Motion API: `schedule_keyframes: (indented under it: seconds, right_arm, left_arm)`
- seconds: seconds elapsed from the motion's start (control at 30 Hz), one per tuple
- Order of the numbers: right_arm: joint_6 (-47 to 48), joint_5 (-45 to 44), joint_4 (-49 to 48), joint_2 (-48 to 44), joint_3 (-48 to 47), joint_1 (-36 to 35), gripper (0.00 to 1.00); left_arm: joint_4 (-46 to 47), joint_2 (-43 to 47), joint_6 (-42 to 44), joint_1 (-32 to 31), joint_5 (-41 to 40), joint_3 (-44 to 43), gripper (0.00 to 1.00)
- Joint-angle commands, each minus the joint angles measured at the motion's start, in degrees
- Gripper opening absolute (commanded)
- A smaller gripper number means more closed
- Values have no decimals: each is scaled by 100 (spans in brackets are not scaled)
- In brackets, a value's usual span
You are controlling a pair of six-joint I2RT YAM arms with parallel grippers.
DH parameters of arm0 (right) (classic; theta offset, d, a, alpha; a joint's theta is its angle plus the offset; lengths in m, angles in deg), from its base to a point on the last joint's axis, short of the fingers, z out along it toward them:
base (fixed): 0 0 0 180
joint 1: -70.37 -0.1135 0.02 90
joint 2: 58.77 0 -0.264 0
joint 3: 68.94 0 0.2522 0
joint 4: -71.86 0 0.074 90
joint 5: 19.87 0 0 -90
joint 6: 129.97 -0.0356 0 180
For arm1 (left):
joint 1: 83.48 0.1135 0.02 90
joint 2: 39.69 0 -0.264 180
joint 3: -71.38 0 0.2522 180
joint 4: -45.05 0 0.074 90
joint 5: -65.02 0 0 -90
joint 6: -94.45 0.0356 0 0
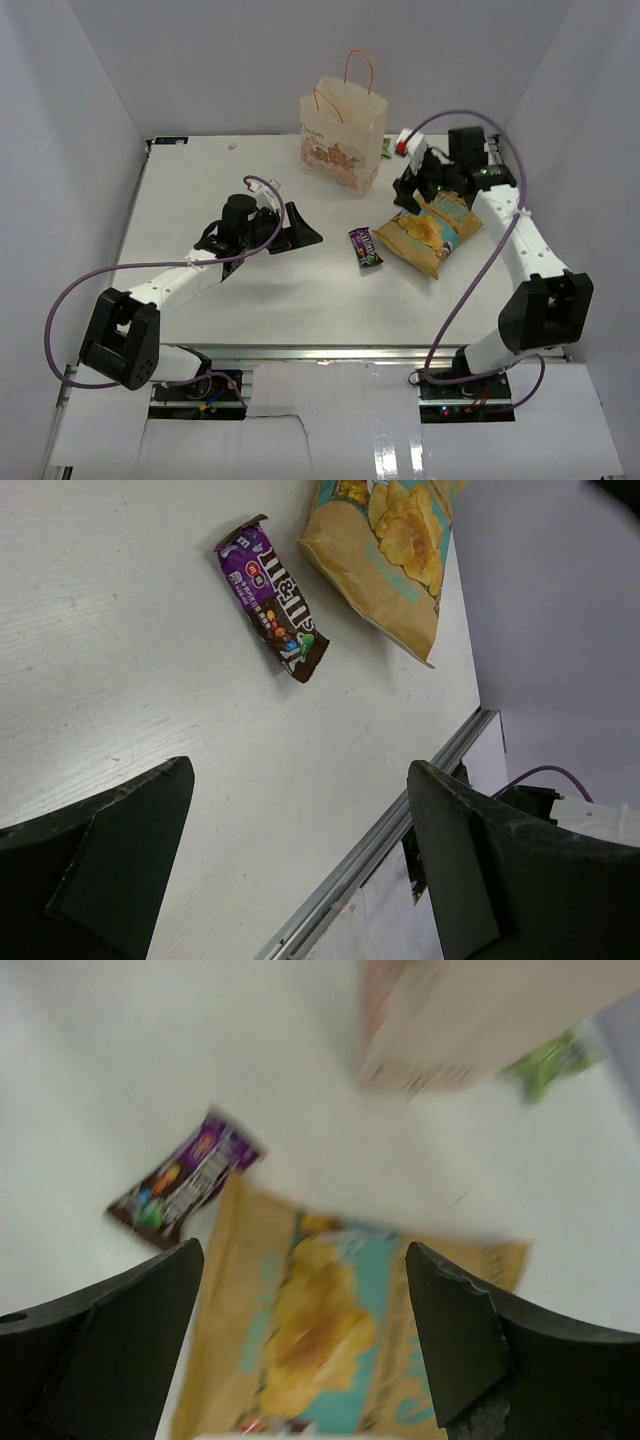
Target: Place the snacks into the paper bag
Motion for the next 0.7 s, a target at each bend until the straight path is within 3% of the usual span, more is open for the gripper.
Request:
schedule_keyframes:
  seconds: [0.0, 0.13, 0.17, 0.23, 0.4, 0.57, 0.67]
  right_arm:
    - [187, -1687, 684, -917, 1599, -551, 88]
    - [-586, -3932, -1217, -2159, 3944, -1667, 99]
    - [-649, -4285, -1552, -2301, 4237, -2130, 93]
    - [-667, -5243, -2292, -2469, 4800, -2529, 90]
    - [-589, -6701, -3066, -1812, 5215, -2732, 90]
    - [-195, -7171, -4100, -1266, 5461, -2785, 90]
    - [-166, -7232, -4218, -1055, 5523, -2785, 91]
  left_arm:
    - [7, -44, 114, 69, -2, -53, 98]
    - [77, -272, 88, 86, 139, -133, 98]
    - [112, -299, 62, 86, 191, -124, 98]
    - [148, -343, 9, 86, 235, -107, 98]
    - [262, -168, -97, 86, 192, 157, 98]
    - [297, 79, -193, 86, 156, 333, 98]
    - [262, 131, -185, 87, 130, 359, 98]
